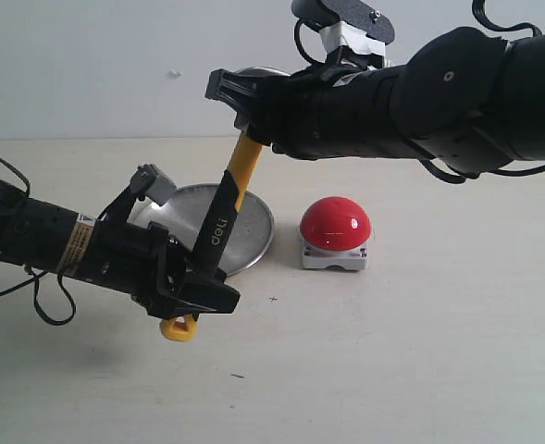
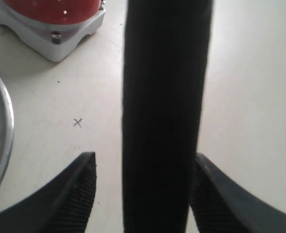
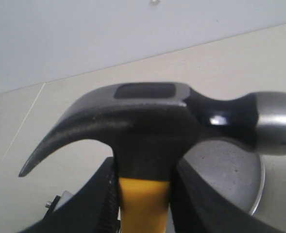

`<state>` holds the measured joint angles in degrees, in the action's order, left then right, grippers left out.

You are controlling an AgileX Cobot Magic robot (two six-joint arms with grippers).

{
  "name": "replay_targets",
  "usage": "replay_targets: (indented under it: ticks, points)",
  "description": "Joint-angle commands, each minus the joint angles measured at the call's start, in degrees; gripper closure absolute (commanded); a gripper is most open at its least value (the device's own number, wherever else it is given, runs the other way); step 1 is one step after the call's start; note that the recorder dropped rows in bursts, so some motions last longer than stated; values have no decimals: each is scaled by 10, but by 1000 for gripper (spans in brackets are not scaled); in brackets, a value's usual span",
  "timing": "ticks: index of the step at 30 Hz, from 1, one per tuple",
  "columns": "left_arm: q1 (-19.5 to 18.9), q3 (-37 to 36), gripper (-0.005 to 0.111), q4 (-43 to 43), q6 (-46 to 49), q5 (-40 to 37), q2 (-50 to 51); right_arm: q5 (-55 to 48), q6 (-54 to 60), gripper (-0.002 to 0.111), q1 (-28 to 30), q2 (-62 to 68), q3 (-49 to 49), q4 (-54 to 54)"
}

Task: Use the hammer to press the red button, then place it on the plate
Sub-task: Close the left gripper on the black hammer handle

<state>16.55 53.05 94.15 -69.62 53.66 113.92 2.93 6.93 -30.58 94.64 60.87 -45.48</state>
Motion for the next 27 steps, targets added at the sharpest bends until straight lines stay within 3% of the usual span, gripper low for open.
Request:
replay_targets:
  ticks: [1, 12, 21, 26, 27]
  points:
    - [1, 2, 52, -35, 5, 1, 0, 30, 5, 108, -1, -14, 7, 4]
    - [1, 5, 54, -53, 18, 2, 0, 28, 5, 108, -1, -14, 7, 4]
    - [1, 6, 82, -86, 50, 3, 0, 19, 5, 108, -1, -14, 7, 6]
    - [1, 6, 106, -90, 80, 3, 0, 18, 5, 108, -1, -14, 7, 6]
    - [1, 6, 107, -89, 84, 8, 0, 18, 5, 108, -1, -14, 7, 6]
